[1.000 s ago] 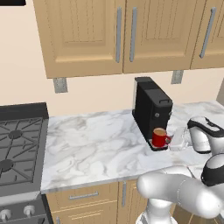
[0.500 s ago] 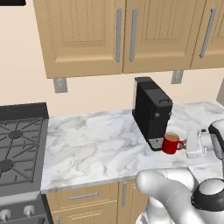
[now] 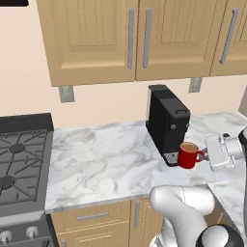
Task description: Pick up the brewed coffee from the coffee machine and place it next to the breakfast plate on the dining counter.
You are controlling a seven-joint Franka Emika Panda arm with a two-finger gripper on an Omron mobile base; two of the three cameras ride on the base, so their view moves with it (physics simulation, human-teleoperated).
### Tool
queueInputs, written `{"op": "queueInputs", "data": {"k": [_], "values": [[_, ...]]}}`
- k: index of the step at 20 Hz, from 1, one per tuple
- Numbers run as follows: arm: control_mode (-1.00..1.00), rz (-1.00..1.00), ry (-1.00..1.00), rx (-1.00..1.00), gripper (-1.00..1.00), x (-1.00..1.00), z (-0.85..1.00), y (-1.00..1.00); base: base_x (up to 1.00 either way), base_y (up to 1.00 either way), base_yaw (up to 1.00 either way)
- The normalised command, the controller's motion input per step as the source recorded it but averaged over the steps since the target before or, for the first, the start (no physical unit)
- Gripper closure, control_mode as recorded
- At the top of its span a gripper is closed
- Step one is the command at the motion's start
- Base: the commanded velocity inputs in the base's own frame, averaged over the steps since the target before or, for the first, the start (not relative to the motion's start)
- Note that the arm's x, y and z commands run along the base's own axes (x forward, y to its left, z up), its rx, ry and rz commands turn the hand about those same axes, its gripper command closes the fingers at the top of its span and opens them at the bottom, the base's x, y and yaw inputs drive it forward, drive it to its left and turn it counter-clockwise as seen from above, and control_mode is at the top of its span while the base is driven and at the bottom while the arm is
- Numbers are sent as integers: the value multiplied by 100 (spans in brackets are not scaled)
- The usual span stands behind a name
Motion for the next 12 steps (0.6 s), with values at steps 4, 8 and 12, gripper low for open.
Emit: {"op": "queueInputs", "data": {"k": [4,8,12], "values": [[-100,12,0,0,100,-13,25,26,0,0,0],[100,8,0,0,100,-6,5,11,-11,11,4],[100,0,0,0,100,0,0,0,-81,56,34]]}}
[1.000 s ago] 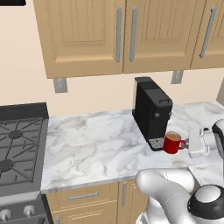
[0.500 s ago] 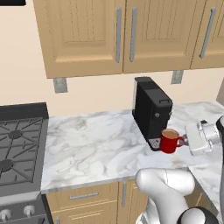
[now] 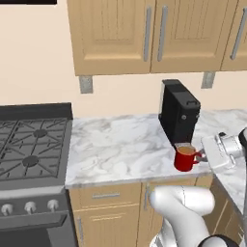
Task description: Pick up the brewed coffee from the coffee machine and place it next to the breakfast plate on the dining counter.
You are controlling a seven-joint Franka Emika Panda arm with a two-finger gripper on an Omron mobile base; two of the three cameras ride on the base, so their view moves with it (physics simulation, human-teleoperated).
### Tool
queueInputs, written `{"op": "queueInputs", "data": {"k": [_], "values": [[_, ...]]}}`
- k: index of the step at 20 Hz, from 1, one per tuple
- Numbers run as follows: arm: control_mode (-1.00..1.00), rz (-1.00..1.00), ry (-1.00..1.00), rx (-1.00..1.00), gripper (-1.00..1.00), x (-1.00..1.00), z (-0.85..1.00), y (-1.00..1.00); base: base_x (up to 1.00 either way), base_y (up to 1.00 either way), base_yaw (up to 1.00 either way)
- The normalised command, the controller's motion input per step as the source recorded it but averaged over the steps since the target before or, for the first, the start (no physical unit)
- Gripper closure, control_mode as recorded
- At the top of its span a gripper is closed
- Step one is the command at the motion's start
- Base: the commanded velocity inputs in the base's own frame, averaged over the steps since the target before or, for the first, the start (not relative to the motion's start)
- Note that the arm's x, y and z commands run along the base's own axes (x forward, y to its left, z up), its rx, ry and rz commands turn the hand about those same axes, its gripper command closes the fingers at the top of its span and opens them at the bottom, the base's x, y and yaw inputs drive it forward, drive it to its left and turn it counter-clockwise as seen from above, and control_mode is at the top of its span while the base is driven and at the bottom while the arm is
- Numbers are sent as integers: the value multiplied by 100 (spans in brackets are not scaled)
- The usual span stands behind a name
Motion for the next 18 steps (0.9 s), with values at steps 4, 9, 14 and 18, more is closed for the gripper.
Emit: {"op": "queueInputs", "data": {"k": [4,9,14,18], "values": [[100,0,0,0,100,0,0,0,-78,81,50],[100,0,0,0,100,0,0,0,-24,100,68],[100,0,0,0,100,0,0,0,-5,74,82],[100,0,0,0,100,0,0,0,0,34,90]]}}
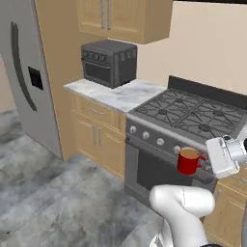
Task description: Pick up the brewed coffee from the coffee machine and place it next to the breakfast plate on the dining counter.
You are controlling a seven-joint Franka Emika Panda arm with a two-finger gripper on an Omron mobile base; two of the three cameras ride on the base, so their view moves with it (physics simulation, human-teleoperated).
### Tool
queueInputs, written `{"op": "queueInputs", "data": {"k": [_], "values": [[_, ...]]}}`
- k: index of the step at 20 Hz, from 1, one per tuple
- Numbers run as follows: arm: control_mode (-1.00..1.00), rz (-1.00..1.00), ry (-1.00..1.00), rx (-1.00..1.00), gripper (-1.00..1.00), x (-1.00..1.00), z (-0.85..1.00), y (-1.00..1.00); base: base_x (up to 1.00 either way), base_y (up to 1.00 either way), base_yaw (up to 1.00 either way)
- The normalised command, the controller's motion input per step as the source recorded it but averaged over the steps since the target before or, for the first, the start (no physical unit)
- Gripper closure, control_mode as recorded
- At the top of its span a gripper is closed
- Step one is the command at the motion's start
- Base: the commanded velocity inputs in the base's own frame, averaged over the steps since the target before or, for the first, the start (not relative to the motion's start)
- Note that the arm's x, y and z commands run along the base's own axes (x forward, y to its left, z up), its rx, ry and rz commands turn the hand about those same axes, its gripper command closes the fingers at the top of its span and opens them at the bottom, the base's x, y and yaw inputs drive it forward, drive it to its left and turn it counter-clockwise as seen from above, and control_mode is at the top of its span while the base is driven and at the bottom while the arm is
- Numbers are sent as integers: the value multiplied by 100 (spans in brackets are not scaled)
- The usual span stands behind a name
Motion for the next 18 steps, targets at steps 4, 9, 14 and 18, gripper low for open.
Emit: {"op": "queueInputs", "data": {"k": [4,9,14,18], "values": [[100,0,0,0,100,0,0,0,0,3,100],[100,0,0,0,100,0,0,0,0,0,99],[100,0,0,0,100,0,0,0,7,0,95],[100,0,0,0,100,0,0,0,78,-1,70]]}}
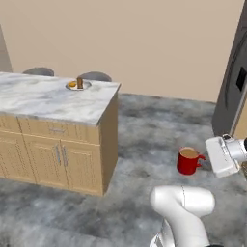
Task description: Pick up the brewed coffee from the coffee machine and place it next to the breakfast plate on the dining counter.
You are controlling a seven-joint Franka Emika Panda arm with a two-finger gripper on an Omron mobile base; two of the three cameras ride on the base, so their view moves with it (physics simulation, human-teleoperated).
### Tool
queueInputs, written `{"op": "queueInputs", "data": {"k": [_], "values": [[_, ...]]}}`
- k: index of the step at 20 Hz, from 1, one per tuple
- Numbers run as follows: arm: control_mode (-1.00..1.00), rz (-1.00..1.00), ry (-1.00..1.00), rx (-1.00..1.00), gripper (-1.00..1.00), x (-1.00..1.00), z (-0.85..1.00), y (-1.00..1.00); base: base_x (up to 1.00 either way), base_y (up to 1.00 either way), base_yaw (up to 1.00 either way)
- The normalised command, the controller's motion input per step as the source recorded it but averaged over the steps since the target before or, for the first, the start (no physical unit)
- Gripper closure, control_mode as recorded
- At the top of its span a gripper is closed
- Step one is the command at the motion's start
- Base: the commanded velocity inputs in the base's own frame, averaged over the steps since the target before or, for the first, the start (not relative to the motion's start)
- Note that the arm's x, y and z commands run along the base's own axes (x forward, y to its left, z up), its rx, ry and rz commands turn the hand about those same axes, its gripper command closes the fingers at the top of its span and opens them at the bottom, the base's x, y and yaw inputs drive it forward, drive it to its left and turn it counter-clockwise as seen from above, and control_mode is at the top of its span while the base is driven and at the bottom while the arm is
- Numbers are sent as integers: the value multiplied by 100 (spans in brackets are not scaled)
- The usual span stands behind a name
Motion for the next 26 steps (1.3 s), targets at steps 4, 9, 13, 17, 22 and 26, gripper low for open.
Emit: {"op": "queueInputs", "data": {"k": [4,9,13,17,22,26], "values": [[100,0,0,0,100,0,0,0,100,-19,23],[100,0,0,0,100,0,0,0,100,-14,3],[100,0,0,0,100,0,0,0,100,-17,0],[100,0,0,0,100,0,0,0,100,-16,1],[100,0,0,0,100,0,0,0,100,-37,25],[100,0,0,0,100,0,0,0,100,-25,45]]}}
